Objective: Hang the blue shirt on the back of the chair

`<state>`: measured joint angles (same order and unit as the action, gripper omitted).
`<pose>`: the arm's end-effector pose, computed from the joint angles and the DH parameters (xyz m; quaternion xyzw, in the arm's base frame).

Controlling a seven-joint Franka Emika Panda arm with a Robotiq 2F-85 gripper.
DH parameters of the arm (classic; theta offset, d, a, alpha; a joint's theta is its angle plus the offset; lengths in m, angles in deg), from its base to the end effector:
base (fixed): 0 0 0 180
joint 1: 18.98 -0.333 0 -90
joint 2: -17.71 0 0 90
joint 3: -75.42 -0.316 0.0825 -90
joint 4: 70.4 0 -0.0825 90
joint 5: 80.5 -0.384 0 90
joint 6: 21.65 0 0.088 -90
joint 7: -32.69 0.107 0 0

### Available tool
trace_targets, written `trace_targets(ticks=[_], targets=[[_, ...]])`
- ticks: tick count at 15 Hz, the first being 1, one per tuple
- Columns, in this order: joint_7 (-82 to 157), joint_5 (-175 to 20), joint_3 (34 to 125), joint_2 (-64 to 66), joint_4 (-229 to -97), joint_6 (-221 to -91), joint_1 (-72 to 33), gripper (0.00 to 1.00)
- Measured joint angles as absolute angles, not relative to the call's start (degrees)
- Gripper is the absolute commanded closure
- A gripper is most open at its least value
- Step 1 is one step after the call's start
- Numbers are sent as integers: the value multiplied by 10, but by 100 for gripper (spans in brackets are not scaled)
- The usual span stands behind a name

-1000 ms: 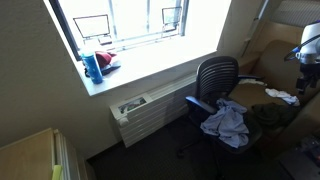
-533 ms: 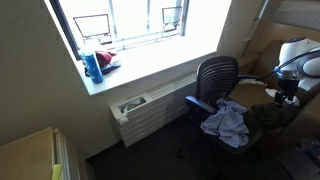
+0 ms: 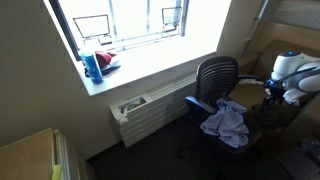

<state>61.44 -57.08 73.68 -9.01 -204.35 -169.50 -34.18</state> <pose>0.4582 0.1483 0.1190 0.9875 0.0808 -0.0681 0.1169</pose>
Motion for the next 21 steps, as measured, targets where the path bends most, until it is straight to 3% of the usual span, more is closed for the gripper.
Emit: trace_targets(ticks=[3,6,13,21], targets=[[752,-468,810,-171,-2011,-1790,-459,0],[795,-465,823,-217,-1970,-1788,-540,0],[826,-483,838,-247,-1944,-1811,-555,0],[753,-664,808,-456,-1737,-1892,-550,0]])
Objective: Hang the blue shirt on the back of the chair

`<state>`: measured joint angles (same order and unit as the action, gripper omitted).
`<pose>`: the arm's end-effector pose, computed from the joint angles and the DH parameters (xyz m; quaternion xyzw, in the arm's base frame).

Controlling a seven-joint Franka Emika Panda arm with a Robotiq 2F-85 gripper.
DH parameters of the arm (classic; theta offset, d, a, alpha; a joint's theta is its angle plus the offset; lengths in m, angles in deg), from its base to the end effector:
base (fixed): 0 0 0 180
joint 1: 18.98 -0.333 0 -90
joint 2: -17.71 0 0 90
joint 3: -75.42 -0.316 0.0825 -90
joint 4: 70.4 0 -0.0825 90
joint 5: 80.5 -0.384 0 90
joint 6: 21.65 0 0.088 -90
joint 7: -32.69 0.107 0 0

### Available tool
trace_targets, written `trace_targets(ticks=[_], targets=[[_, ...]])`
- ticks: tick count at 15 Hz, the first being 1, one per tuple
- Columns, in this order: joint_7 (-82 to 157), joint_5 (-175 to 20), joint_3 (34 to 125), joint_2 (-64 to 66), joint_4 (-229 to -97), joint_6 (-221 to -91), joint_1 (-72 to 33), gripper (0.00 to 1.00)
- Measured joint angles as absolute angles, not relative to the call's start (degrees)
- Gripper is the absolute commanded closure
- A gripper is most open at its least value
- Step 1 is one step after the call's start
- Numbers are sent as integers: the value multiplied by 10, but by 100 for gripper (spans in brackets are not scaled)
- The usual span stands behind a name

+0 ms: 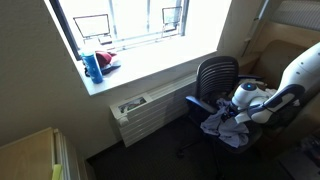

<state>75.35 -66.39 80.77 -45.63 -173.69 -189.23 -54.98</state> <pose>0.4903 0.3049 -0.0583 0.9968 0.0413 0.0457 0.0516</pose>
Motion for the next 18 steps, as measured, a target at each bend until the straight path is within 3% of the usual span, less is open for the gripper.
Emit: trace_targets(ticks=[10,11,13,18], targets=[[745,-754,867,-534,-1687,-1955,-615,0],[745,-763,869,-544,-1681,-1960,-620,25],[742,-773,870,-555,-1673,-1963,-623,34],[709,-811,868,-554,-1672,-1962,-623,71]])
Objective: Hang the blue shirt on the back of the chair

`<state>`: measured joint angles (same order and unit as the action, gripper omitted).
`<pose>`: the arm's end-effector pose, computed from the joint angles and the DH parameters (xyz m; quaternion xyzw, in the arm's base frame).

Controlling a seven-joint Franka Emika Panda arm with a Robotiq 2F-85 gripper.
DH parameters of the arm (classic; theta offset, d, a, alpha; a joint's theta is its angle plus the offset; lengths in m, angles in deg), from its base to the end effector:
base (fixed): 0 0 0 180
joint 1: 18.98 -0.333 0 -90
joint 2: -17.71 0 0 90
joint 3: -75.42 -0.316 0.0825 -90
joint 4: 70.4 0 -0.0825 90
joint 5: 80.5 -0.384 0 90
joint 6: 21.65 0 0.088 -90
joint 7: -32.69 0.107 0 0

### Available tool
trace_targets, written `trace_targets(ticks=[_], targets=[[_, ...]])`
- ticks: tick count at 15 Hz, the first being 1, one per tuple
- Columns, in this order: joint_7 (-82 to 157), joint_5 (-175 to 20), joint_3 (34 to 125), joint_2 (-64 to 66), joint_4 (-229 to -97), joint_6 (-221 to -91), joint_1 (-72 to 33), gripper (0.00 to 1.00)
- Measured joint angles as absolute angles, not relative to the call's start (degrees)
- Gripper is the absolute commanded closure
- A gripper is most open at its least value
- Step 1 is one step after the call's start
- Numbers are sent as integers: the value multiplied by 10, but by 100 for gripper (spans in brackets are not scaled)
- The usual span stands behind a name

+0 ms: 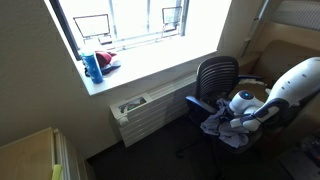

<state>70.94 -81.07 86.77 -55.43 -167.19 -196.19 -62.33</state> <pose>0.4939 0.3037 -0.1062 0.9945 0.0145 0.0928 0.0455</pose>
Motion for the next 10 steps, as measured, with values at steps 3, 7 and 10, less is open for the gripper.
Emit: trace_targets(ticks=[3,7,10], targets=[[698,-826,867,-554,-1672,-1960,-623,92],[648,-835,815,-549,-1666,-1903,-574,100],[590,-837,753,-537,-1655,-1829,-500,100]])
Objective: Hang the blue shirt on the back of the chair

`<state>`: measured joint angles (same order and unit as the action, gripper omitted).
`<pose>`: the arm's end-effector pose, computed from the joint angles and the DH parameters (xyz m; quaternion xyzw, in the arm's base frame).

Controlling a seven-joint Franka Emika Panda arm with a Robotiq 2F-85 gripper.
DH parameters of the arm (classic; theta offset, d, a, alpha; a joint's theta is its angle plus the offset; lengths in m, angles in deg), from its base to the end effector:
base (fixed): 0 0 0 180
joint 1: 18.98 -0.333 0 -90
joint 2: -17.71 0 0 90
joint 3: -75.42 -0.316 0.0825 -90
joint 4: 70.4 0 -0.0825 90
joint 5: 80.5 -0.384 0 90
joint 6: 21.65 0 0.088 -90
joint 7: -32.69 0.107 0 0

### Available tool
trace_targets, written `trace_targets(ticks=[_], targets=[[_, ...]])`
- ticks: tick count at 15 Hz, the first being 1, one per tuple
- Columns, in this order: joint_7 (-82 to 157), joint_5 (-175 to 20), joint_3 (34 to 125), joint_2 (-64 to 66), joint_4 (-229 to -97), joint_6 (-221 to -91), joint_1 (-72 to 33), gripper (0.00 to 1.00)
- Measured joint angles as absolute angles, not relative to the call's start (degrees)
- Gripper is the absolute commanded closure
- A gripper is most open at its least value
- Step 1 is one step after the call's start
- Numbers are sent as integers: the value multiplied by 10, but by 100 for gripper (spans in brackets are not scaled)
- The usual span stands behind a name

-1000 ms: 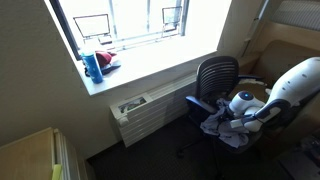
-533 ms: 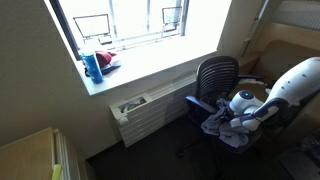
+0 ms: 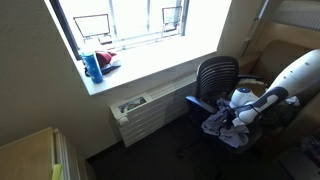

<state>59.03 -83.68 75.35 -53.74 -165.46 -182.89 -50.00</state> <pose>0.4924 0.2938 -0.1135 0.9988 0.0144 -0.0443 0.0148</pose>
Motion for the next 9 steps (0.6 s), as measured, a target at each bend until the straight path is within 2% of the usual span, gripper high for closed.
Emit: trace_targets(ticks=[4,9], targets=[[560,-837,720,-505,-1652,-1786,-440,100],[584,-835,786,-426,-1688,-1907,-487,100]])
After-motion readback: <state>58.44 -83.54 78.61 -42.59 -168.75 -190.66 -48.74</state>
